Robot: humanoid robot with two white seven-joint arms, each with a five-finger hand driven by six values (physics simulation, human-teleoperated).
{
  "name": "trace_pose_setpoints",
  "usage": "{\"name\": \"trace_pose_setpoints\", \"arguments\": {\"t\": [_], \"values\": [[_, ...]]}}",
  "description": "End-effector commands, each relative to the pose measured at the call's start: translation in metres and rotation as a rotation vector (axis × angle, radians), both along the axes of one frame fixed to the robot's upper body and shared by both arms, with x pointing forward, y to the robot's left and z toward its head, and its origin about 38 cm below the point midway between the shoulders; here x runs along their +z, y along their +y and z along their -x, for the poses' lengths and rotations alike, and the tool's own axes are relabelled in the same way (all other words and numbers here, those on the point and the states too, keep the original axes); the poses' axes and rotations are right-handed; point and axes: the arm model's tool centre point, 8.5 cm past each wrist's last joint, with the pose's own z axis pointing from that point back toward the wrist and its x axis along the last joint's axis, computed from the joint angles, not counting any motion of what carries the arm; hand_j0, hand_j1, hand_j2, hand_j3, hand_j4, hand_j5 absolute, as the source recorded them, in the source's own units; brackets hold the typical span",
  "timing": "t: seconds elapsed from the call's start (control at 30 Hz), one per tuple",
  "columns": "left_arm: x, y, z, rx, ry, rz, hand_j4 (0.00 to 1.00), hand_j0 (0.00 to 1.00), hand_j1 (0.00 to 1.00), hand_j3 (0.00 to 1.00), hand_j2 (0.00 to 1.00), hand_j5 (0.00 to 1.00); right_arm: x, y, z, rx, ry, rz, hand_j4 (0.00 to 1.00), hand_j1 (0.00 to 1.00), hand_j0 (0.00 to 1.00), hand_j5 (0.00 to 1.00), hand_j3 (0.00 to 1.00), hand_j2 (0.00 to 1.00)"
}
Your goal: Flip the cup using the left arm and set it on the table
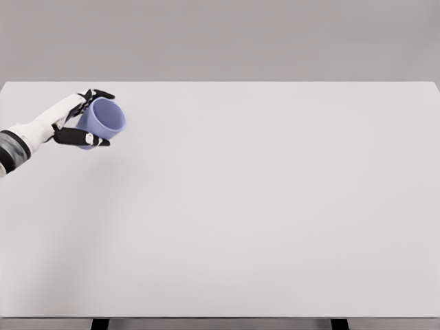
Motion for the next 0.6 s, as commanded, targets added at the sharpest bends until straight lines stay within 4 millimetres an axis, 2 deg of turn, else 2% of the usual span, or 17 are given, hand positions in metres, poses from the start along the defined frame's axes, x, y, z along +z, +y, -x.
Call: {"name": "trace_pose_setpoints", "arguments": {"t": [0.0,0.13,0.27,0.57], "values": [[0.004,0.002,0.000,0.004,-0.019,0.032,0.66,0.66,0.66,0.66,0.66,0.66,0.000,0.000,0.000,0.000,0.000,0.000,1.00,1.00,1.00,1.00,1.00,1.00],[0.010,0.005,-0.001,0.026,-0.045,0.091,0.66,0.66,0.66,0.66,0.66,0.66,0.000,0.000,0.000,0.000,0.000,0.000,1.00,1.00,1.00,1.00,1.00,1.00],[-0.001,0.012,0.001,-0.011,-0.072,0.107,0.66,0.66,0.66,0.66,0.66,0.66,0.000,0.000,0.000,0.000,0.000,0.000,1.00,1.00,1.00,1.00,1.00,1.00],[0.001,0.009,0.000,0.009,-0.130,0.215,0.66,0.66,0.66,0.66,0.66,0.66,0.000,0.000,0.000,0.000,0.000,0.000,1.00,1.00,1.00,1.00,1.00,1.00]]}}
